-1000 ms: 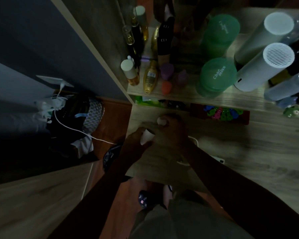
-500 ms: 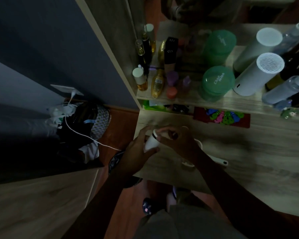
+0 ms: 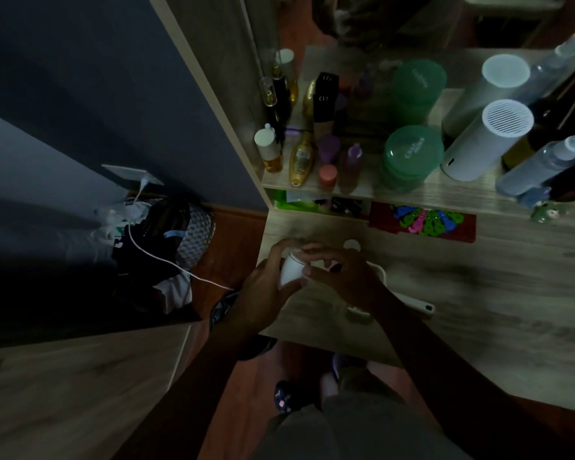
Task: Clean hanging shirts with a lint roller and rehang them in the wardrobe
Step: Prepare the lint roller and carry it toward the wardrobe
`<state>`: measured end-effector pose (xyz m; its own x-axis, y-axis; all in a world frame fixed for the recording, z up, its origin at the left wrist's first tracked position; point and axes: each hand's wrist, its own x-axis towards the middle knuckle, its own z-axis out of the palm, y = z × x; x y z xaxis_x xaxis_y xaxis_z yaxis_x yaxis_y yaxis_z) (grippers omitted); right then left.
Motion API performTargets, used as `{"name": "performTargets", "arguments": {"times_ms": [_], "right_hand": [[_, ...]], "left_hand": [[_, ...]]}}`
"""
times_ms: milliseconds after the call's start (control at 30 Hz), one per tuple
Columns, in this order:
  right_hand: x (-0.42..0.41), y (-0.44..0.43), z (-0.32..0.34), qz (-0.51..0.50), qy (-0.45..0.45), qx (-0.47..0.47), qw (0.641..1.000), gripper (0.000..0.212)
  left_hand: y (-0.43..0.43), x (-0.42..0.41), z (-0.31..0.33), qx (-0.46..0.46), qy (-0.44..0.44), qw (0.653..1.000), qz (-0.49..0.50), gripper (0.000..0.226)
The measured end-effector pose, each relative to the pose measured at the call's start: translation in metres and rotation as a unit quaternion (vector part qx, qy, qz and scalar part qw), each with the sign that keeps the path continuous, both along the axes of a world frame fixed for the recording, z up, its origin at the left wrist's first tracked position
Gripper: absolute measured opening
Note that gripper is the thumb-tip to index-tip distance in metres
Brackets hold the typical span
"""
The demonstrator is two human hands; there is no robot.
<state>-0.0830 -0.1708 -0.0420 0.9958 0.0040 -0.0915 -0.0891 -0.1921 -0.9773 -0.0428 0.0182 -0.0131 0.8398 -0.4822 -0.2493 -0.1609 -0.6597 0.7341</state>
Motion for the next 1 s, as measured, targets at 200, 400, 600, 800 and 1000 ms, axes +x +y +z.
{"name": "performTargets", "arguments": {"times_ms": [200, 400, 600, 800, 1000], "right_hand": [[0.001, -0.018, -0.016, 0.02, 0.027, 0.006, 0.999, 0.028], [-0.001, -0.027, -0.02, 0.004, 0.039, -0.05, 0.998, 0.015], [-0.002, -0.035, -0.033, 0.002, 0.035, -0.147, 0.989, 0.039], [0.006, -0.057, -0.086, -0.124, 0.127, -0.271, 0.946, 0.021], [0.012, -0.055, -0.102, -0.126, 0.125, -0.333, 0.926, 0.015]], "left_hand": [[-0.008, 0.0, -0.015, 0.041, -0.013, 0.999, -0.019, 0.071], [-0.018, 0.0, -0.027, 0.04, -0.008, 0.999, -0.023, 0.063], [-0.026, 0.005, -0.029, 0.011, 0.055, 0.998, 0.016, 0.063], [-0.035, 0.013, -0.035, -0.064, 0.103, 0.981, 0.153, 0.041], [-0.034, 0.017, -0.044, -0.147, 0.215, 0.905, 0.336, 0.065]]}}
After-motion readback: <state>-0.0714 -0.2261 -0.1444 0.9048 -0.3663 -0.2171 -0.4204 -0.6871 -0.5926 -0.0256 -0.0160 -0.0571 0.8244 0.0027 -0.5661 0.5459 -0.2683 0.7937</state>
